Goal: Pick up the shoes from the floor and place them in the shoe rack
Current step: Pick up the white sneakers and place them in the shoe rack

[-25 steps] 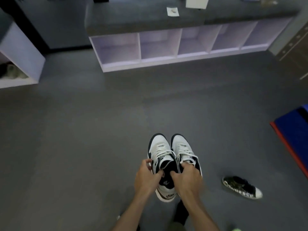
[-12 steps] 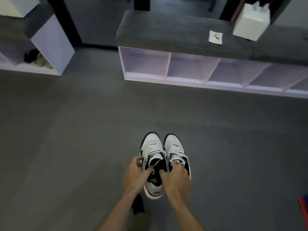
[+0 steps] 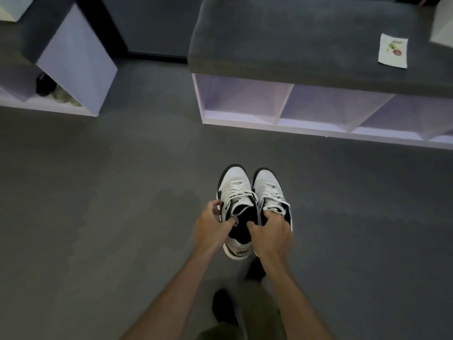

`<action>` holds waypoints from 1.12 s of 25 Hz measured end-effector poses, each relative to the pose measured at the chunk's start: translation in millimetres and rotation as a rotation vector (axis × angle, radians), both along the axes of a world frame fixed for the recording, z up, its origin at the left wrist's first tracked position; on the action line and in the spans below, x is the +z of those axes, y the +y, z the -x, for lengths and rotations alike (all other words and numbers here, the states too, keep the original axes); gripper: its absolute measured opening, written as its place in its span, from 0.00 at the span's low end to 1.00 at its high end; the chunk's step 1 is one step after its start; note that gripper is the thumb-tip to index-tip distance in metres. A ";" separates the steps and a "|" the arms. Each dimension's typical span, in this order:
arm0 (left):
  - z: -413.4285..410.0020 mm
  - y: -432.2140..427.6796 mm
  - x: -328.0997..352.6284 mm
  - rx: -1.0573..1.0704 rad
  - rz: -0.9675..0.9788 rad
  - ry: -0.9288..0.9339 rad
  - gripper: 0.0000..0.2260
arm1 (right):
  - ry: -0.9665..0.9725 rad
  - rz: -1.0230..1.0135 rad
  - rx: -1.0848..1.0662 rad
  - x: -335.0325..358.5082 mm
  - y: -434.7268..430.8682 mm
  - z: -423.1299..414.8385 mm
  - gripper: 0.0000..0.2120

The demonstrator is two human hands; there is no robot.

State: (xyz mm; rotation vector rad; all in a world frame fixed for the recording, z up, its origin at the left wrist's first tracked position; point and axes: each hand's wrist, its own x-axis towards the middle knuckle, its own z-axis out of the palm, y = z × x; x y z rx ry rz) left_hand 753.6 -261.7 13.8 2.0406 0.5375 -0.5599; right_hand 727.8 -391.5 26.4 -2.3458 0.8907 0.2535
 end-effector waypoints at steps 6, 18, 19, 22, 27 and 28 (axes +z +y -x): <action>-166.8 0.9 -59.6 0.014 -0.018 0.060 0.25 | 0.045 -0.052 -0.001 -66.2 2.3 -169.3 0.10; -471.0 7.5 -230.8 0.005 0.028 0.058 0.24 | 0.020 0.042 -0.090 -229.3 18.1 -464.1 0.10; -490.9 8.7 -245.1 0.000 0.011 0.053 0.24 | 0.018 0.049 -0.100 -243.9 19.4 -483.5 0.10; -544.6 10.0 -281.0 -0.016 -0.039 0.066 0.23 | 0.007 0.034 -0.109 -285.0 22.7 -533.9 0.10; -611.7 7.9 -343.8 -0.066 -0.085 0.036 0.23 | -0.058 -0.001 -0.109 -356.1 24.1 -599.0 0.10; -622.8 4.9 -356.6 -0.065 -0.089 0.020 0.23 | -0.088 0.009 -0.109 -371.5 23.1 -610.8 0.10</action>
